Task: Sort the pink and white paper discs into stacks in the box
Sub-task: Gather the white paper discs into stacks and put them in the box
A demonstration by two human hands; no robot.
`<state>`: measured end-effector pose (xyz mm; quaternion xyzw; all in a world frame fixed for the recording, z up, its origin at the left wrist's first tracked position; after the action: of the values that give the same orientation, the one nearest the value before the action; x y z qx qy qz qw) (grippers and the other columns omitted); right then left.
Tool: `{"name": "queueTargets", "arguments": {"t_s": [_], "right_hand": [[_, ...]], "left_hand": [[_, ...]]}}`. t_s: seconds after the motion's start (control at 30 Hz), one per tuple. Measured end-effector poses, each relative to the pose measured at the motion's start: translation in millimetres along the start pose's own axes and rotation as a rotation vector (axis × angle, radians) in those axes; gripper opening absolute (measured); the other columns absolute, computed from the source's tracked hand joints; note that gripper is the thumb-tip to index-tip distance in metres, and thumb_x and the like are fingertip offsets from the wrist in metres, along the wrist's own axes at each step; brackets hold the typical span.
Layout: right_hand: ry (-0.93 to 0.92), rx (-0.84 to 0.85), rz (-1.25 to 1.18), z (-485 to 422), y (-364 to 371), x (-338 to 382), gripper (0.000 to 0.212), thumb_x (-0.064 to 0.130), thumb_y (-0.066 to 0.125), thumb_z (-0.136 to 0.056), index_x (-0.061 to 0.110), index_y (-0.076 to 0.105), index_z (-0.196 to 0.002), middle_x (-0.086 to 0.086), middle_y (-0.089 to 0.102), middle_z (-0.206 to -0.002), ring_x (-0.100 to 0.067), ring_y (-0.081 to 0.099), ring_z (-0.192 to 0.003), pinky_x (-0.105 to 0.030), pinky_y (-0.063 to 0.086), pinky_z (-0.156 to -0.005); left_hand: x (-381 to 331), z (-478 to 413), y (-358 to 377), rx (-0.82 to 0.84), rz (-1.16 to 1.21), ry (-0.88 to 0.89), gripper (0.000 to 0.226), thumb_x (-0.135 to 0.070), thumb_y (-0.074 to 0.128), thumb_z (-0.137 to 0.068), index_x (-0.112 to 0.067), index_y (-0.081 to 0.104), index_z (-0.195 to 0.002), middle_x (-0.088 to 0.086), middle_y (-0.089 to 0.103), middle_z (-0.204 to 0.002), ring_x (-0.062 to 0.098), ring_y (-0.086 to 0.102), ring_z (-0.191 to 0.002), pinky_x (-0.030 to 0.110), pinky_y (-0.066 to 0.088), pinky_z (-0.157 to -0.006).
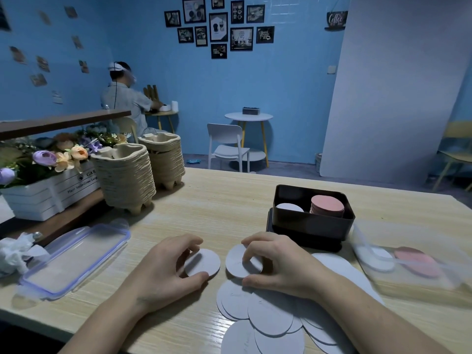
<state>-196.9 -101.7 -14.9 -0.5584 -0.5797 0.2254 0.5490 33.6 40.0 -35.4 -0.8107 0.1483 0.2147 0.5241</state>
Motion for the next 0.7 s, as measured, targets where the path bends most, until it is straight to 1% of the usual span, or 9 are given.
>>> {"name": "queueTargets", "arguments": {"t_s": [0.03, 0.1, 0.2, 0.27, 0.33, 0.47, 0.53, 0.6, 0.7], "right_hand": [[0.006, 0.002, 0.005, 0, 0, 0, 0.037, 0.058, 0.078, -0.084, 0.028, 0.069, -0.104, 0.012, 0.060, -0.135, 0.004, 0.053, -0.121, -0.019, 0.048, -0.095], [0.021, 0.013, 0.005, -1, 1, 0, 0.040, 0.060, 0.076, -0.083, 0.027, 0.068, -0.105, 0.010, 0.063, -0.131, -0.002, 0.055, -0.122, -0.027, 0.050, -0.096], [0.040, 0.021, -0.008, -2, 3, 1, 0.047, 0.067, 0.072, -0.080, 0.031, 0.061, -0.109, 0.005, 0.067, -0.117, -0.015, 0.061, -0.117, -0.039, 0.053, -0.091], [0.066, 0.016, -0.035, -2, 3, 0, 0.053, 0.068, 0.073, -0.077, 0.036, 0.056, -0.115, 0.007, 0.067, -0.116, -0.015, 0.063, -0.112, -0.039, 0.055, -0.090], [0.083, 0.000, -0.084, -2, 4, 0, 0.060, 0.065, 0.078, -0.076, 0.039, 0.051, -0.122, 0.012, 0.066, -0.115, -0.012, 0.064, -0.108, -0.039, 0.056, -0.091], [0.056, -0.004, -0.103, -2, 6, 0, 0.068, 0.057, 0.084, -0.079, 0.038, 0.050, -0.135, 0.014, 0.064, -0.129, -0.006, 0.060, -0.117, -0.033, 0.053, -0.098], [0.017, -0.016, -0.073, -2, 7, 0, 0.064, 0.056, 0.082, -0.082, 0.031, 0.055, -0.135, 0.012, 0.064, -0.130, -0.007, 0.060, -0.117, -0.033, 0.052, -0.097], [-0.005, -0.034, -0.078, -3, 7, 0, 0.057, 0.052, 0.081, -0.084, 0.027, 0.059, -0.131, 0.008, 0.064, -0.131, -0.011, 0.061, -0.118, -0.033, 0.052, -0.096], [-0.056, -0.065, -0.105, -5, 7, 2, 0.038, 0.049, 0.080, -0.087, 0.028, 0.063, -0.114, 0.002, 0.065, -0.131, -0.013, 0.061, -0.122, -0.034, 0.053, -0.095]], "left_hand": [[-2, 1, -1, -0.024, 0.028, -0.002, 0.063, -0.061, 0.074, -0.069, -0.035, 0.064, -0.125, -0.026, 0.066, -0.111, -0.005, 0.061, -0.112, 0.022, 0.054, -0.091], [-7, 0, -3, -0.064, 0.083, -0.005, 0.056, -0.057, 0.075, -0.069, -0.033, 0.067, -0.118, -0.023, 0.068, -0.108, 0.000, 0.063, -0.109, 0.020, 0.056, -0.081], [-19, -5, -3, -0.090, 0.090, 0.037, 0.048, -0.056, 0.075, -0.071, -0.034, 0.066, -0.112, -0.024, 0.066, -0.107, 0.002, 0.063, -0.108, 0.021, 0.054, -0.077], [-26, -11, 0, -0.083, 0.072, 0.073, 0.047, -0.056, 0.074, -0.073, -0.033, 0.066, -0.112, -0.025, 0.066, -0.106, 0.000, 0.062, -0.108, 0.022, 0.053, -0.077], [-33, -17, 3, -0.071, 0.067, 0.102, 0.048, -0.057, 0.073, -0.074, -0.031, 0.066, -0.114, -0.026, 0.066, -0.103, -0.003, 0.061, -0.107, 0.025, 0.055, -0.077], [-43, -24, 12, -0.048, 0.067, 0.162, 0.043, -0.053, 0.075, -0.078, -0.029, 0.064, -0.112, -0.023, 0.065, -0.099, -0.001, 0.062, -0.101, 0.028, 0.055, -0.080], [-45, -23, 17, -0.048, 0.048, 0.195, 0.040, -0.052, 0.076, -0.080, -0.029, 0.064, -0.110, -0.020, 0.065, -0.097, 0.003, 0.063, -0.097, 0.031, 0.054, -0.082], [-46, -22, 20, -0.051, 0.045, 0.220, 0.040, -0.052, 0.076, -0.081, -0.028, 0.065, -0.111, -0.019, 0.066, -0.100, 0.004, 0.064, -0.098, 0.032, 0.054, -0.083], [-47, -18, 23, -0.041, 0.061, 0.239, 0.047, -0.057, 0.073, -0.083, -0.028, 0.065, -0.119, -0.020, 0.067, -0.110, 0.002, 0.062, -0.106, 0.031, 0.054, -0.089]]}}
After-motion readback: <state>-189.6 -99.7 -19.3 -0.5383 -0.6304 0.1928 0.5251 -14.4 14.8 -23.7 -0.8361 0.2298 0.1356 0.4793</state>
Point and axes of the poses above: each hand's wrist, its own z-axis away from the middle knuckle, its own y-axis out of the palm, x = y × z, the point moved 3 cm from there along -z, towards the middle knuckle
